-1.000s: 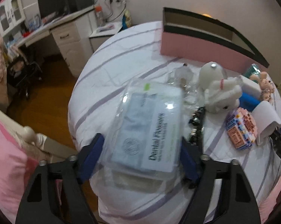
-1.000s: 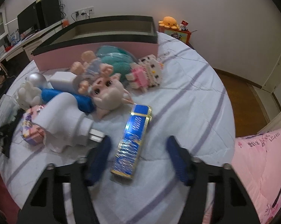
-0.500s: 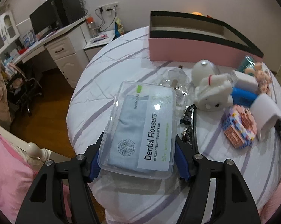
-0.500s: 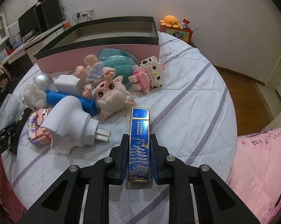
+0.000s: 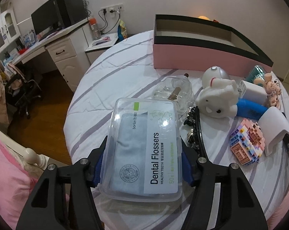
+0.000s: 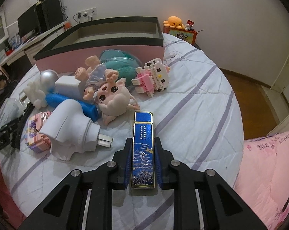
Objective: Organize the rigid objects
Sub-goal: 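Lift the flosser case with the left tool while the right tool lifts the blue box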
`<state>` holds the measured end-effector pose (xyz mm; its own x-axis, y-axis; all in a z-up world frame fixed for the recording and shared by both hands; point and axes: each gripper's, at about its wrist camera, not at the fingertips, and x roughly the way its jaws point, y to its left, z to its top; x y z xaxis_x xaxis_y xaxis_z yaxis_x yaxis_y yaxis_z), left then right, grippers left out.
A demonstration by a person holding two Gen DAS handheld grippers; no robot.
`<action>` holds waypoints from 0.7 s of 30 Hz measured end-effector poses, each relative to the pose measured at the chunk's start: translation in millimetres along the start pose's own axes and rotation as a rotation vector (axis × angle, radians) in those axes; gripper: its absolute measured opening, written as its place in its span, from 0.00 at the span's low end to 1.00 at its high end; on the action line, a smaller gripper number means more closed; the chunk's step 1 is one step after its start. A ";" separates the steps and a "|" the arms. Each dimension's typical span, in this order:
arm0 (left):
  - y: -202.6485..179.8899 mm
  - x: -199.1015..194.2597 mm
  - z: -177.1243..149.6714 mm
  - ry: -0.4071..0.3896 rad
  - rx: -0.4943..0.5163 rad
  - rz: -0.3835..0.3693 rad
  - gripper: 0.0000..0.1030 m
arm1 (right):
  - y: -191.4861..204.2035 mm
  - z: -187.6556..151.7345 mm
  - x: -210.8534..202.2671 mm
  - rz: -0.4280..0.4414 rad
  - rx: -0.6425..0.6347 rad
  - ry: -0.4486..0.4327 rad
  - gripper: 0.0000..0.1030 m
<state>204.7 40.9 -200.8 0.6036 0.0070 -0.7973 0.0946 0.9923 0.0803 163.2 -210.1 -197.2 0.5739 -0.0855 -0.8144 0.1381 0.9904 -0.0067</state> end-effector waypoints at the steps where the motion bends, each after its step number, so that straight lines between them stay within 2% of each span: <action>1: 0.3 -1.0 -0.1 0.000 -0.001 0.004 0.62 | -0.6 -0.2 -0.9 0.001 0.002 -0.004 0.20; 6: 1.2 -18.3 3.4 -0.034 -0.017 0.015 0.62 | -3.0 0.7 -16.9 0.015 0.012 -0.035 0.20; 10: -0.7 -44.4 7.8 -0.094 -0.025 0.014 0.62 | -5.1 5.4 -44.7 0.021 0.023 -0.113 0.20; 15: -5.4 -92.0 16.9 -0.211 -0.033 0.018 0.62 | -4.2 16.0 -99.9 0.036 0.027 -0.267 0.20; 21: -13.7 -158.4 24.9 -0.390 -0.040 -0.017 0.62 | 9.6 22.7 -159.0 0.051 -0.008 -0.431 0.20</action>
<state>127.6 23.1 -60.7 0.8586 -0.0498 -0.5102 0.0810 0.9959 0.0392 91.6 -189.5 -54.6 0.8649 -0.0721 -0.4967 0.0954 0.9952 0.0217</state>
